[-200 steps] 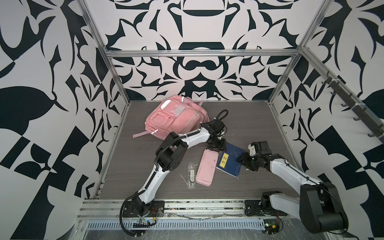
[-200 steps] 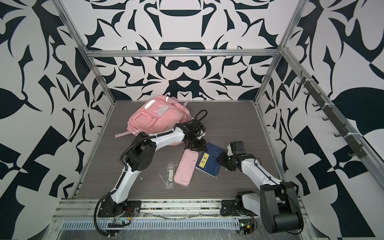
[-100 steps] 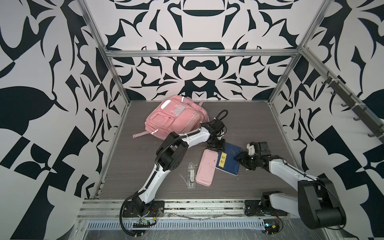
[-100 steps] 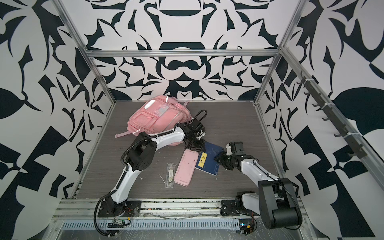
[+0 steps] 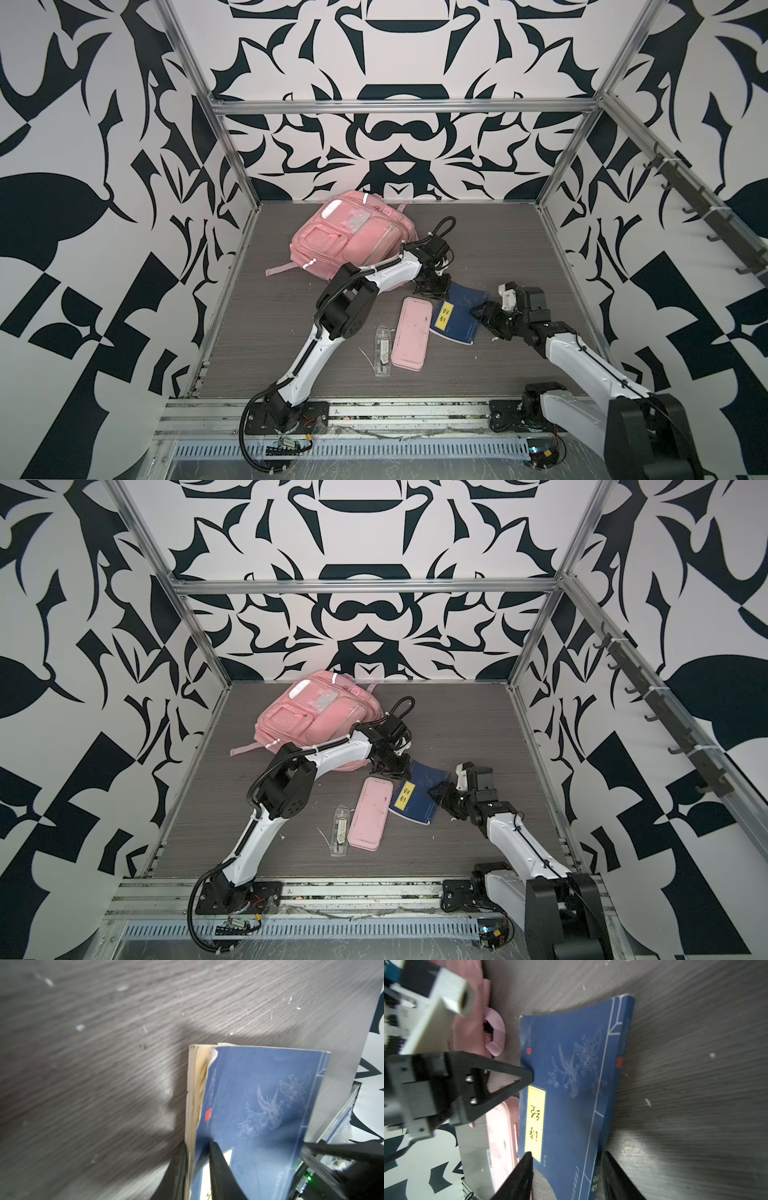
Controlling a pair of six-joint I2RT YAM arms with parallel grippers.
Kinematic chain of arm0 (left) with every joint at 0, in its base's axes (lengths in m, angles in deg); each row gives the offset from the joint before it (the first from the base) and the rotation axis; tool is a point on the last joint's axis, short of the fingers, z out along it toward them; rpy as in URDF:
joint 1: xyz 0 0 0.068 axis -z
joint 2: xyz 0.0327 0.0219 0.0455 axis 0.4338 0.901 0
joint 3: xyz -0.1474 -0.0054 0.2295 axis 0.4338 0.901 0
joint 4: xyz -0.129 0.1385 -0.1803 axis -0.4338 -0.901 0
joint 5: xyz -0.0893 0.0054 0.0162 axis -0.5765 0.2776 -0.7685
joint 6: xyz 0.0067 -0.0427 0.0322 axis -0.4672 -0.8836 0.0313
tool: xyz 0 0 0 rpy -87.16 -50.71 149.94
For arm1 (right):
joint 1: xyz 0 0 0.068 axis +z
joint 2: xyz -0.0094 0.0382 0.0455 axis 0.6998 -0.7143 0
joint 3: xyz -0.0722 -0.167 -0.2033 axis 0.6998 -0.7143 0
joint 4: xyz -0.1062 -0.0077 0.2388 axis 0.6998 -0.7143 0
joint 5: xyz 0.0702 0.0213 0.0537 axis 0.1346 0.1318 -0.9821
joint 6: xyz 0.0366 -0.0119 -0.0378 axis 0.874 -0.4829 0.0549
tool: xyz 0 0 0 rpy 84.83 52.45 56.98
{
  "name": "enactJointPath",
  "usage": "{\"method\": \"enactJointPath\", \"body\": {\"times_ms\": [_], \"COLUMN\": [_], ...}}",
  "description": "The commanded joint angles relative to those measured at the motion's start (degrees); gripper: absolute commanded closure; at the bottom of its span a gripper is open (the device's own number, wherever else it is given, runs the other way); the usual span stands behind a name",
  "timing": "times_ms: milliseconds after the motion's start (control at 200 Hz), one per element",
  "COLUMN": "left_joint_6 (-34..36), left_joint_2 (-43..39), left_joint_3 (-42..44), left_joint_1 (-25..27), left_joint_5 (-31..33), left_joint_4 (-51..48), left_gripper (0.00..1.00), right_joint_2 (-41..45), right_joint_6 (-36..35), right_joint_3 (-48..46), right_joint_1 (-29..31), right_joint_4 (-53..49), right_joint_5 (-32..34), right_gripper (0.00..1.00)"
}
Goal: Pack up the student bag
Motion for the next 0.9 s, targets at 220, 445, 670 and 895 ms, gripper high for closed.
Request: {"method": "enactJointPath", "body": {"times_ms": [220,445,670,895], "left_joint_6": [-2.1,-2.0,-1.6,-1.4], "left_joint_2": [3.5,2.4,2.2,2.1], "left_joint_3": [0.1,2.0,2.5,2.1], "left_joint_1": [0.9,0.8,1.0,1.4], "left_joint_5": [-3.5,-2.2,0.0,2.5], "left_joint_4": [-0.2,0.0,-0.4,-1.3], "left_gripper": [0.77,0.77,0.77,0.77], "right_joint_2": [1.5,2.1,2.6,-1.3], "right_joint_6": [2.0,-2.1,-1.9,-1.8], "right_joint_3": [0.3,3.9,2.4,0.9], "right_joint_1": [0.2,0.2,0.3,0.3], "right_joint_4": [6.9,-9.2,-12.9,-8.5], "right_joint_5": [-3.6,5.5,9.6,8.2], "right_gripper": [0.45,0.43,0.38,0.38]}}
